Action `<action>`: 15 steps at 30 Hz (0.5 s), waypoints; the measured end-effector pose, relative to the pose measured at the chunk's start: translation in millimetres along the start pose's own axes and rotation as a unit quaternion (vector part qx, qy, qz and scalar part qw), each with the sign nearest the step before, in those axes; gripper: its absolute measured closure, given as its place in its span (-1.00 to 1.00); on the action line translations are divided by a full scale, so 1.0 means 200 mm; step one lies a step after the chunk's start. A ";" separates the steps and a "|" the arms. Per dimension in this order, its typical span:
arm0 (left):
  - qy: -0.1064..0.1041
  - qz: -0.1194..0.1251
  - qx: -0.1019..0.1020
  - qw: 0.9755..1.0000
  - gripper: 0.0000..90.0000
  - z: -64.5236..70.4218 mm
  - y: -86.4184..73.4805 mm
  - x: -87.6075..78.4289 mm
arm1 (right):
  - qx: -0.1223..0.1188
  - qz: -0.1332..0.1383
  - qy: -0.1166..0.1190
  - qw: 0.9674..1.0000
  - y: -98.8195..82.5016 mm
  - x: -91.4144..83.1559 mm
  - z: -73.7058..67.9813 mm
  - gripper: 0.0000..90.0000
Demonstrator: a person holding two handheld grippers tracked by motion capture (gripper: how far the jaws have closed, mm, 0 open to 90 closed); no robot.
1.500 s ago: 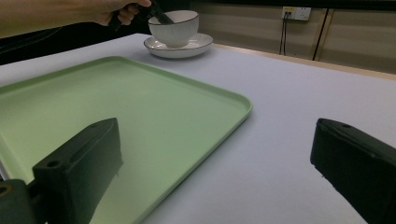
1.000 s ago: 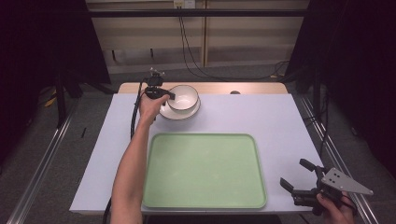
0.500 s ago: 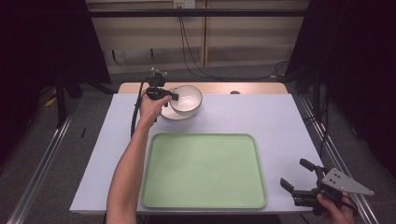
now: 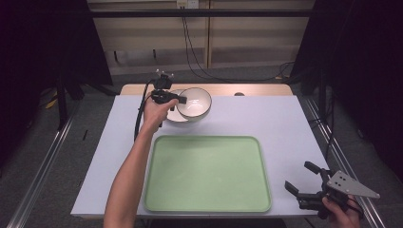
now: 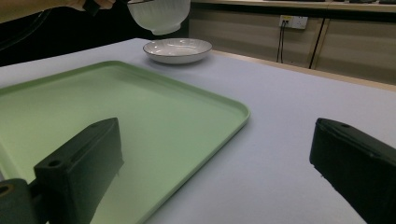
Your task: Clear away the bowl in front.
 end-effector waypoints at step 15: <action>-0.022 -0.016 0.016 1.000 0.83 0.16 -0.06 -0.01 | 0.000 -0.002 0.004 1.000 0.00 0.00 -0.01 -0.95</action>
Point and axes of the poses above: each handheld gripper's, and its own axes: x roughly forward along the jaws, y roughly out of its top, z roughly to its right, the point moved 6 cm from there along x, roughly forward along the jaws, and after that the axes turned 14 degrees about z, right-handed, at the moved point
